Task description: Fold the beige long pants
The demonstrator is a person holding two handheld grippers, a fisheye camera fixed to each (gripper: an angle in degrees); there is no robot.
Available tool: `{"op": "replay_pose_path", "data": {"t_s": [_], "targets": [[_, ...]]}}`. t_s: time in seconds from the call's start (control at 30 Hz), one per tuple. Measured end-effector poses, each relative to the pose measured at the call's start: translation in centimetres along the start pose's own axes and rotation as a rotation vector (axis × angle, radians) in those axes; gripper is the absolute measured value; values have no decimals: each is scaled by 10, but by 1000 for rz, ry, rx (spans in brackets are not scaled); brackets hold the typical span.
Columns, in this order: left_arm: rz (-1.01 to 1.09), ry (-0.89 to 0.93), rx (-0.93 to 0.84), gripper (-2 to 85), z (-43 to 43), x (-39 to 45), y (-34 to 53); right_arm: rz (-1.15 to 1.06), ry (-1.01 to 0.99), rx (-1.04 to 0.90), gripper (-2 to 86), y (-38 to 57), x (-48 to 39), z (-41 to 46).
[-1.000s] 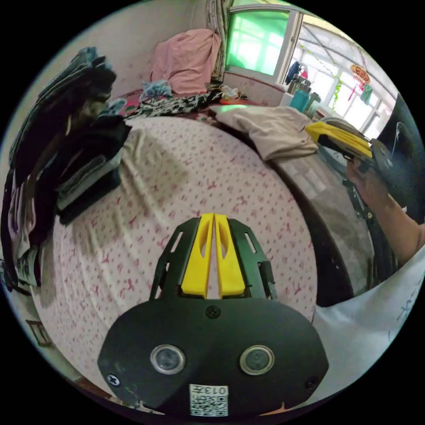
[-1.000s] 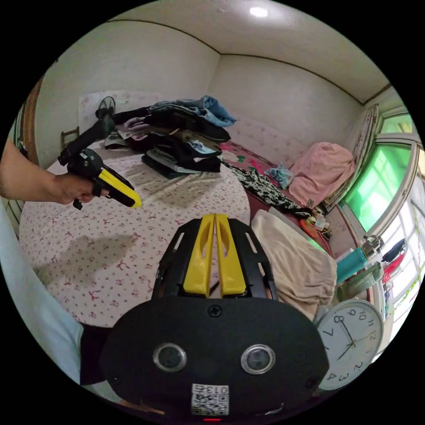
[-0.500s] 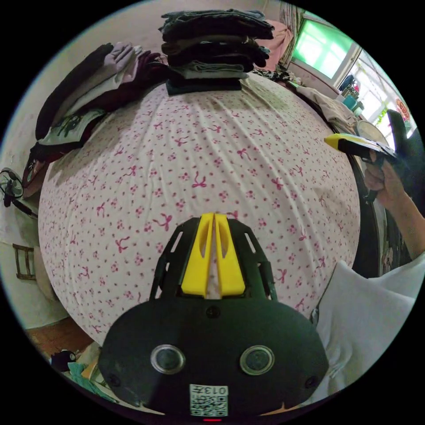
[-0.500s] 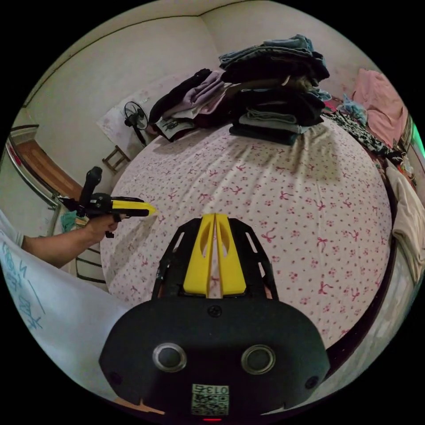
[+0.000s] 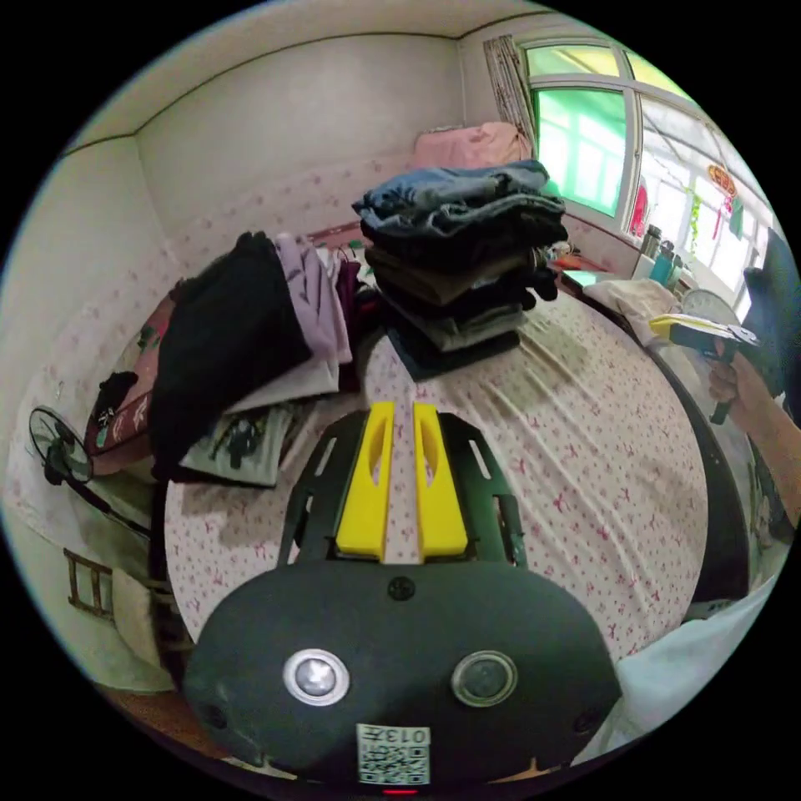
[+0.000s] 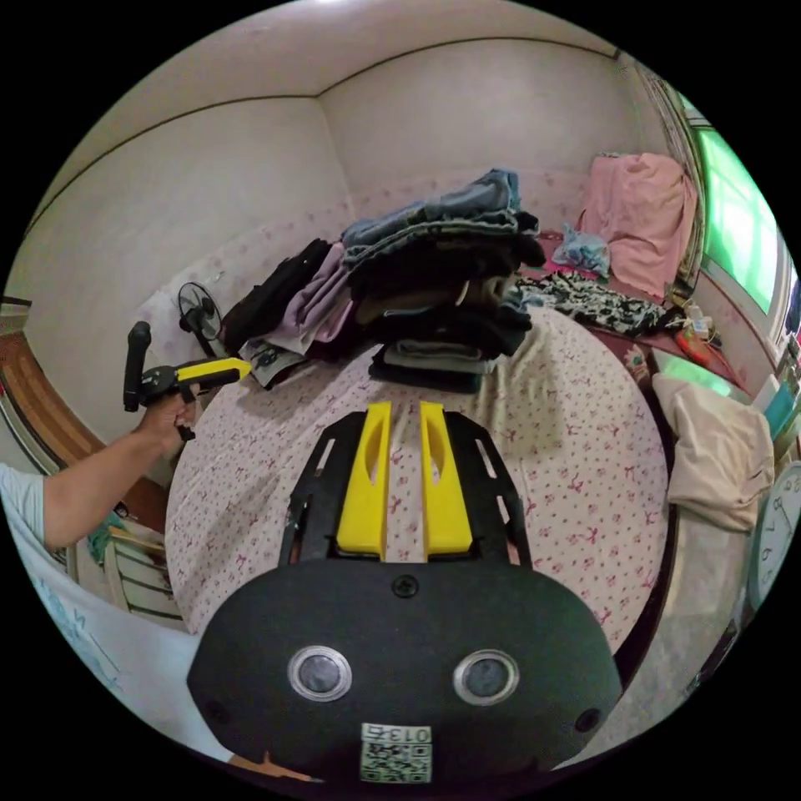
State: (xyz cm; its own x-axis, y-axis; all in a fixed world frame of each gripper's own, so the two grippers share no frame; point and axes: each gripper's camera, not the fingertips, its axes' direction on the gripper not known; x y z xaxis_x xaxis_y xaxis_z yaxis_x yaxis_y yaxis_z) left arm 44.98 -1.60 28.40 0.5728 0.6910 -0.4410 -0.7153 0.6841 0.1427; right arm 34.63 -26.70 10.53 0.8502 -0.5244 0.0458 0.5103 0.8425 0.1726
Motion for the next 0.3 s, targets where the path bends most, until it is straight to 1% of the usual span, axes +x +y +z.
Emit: {"op": "replay_pose_path", "data": {"t_s": [0.07, 0.13, 0.23, 0.3], "targets": [[-16, 12, 44, 98, 3, -7, -36, 4, 53, 83, 86, -31, 12, -10], [-41, 106, 49, 133, 17, -15, -81, 8, 66, 144, 104, -55, 20, -16], [-69, 258, 51, 156, 39, -21, -126, -17, 43, 214, 124, -98, 24, -21], [-87, 295, 66, 166, 50, -24, -145, -35, 31, 242, 130, -121, 22, -21]]}}
